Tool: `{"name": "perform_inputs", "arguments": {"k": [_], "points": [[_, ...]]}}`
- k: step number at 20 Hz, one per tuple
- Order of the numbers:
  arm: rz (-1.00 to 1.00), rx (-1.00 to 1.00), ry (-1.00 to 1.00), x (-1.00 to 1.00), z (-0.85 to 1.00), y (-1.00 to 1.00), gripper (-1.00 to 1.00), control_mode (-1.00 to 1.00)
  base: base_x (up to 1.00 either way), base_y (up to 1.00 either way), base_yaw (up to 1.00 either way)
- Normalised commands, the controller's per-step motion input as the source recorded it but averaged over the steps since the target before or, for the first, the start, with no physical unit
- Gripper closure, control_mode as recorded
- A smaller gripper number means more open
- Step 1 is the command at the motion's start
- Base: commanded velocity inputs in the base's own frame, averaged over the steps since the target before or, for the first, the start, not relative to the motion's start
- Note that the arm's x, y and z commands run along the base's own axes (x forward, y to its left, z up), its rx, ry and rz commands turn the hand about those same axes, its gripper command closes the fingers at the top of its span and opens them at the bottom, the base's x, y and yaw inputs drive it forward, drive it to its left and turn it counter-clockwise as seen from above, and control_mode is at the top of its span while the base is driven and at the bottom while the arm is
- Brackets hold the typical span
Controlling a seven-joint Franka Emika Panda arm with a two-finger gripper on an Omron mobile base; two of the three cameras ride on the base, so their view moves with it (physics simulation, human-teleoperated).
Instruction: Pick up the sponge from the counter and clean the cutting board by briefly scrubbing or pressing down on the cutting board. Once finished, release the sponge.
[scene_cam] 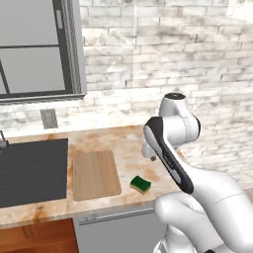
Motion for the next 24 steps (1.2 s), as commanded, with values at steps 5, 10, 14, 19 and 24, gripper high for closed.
{"name": "perform_inputs", "arguments": {"k": [5,10,14,19,24], "points": [[0.38,-0.04,0.04,-0.09,-0.48,0.45,-1.00,-1.00,0.00,0.00,0.00],[0.23,-0.11,0.01,0.00,-0.45,0.31,-1.00,-1.00,0.00,0.00,0.00],[0.11,-0.04,0.00,0.01,-0.41,0.12,-1.00,-1.00,0.00,0.00,0.00],[0.05,-0.01,0.00,0.15,-0.32,0.05,-1.00,-1.00,0.00,0.00,0.00],[0.01,0.00,0.00,0.23,-0.26,0.03,-1.00,-1.00,0.00,0.00,0.00]]}}
